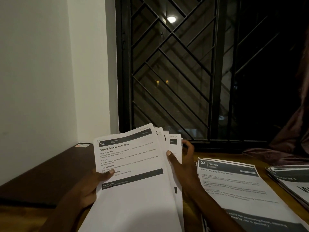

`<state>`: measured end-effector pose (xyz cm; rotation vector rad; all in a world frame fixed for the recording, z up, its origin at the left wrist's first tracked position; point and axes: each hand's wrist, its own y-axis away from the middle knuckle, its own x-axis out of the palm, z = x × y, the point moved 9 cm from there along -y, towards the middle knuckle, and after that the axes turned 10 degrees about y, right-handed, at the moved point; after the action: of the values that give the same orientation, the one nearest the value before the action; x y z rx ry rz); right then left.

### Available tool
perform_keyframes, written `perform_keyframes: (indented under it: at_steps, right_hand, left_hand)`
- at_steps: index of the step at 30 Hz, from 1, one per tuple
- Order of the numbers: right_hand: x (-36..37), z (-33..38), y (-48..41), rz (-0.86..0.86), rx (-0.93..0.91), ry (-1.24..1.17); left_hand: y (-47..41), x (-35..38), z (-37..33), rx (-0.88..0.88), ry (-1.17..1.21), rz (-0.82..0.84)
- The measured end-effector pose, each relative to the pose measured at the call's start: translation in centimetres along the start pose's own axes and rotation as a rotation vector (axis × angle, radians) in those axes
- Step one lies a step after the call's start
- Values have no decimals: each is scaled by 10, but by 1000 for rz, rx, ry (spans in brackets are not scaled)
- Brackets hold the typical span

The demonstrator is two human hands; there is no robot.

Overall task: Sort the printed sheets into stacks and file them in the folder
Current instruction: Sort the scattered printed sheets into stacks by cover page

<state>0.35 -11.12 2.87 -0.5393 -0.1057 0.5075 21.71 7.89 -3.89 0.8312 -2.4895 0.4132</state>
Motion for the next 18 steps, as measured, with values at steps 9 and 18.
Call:
perform_keyframes:
  at_steps: [9, 18]
  right_hand:
    - [10, -19, -2, 105, 73, 178]
    - [11, -28, -3, 144, 198, 33]
  left_hand:
    - [5, 5, -4, 34, -1, -4]
    - [7, 8, -3, -21, -37, 4]
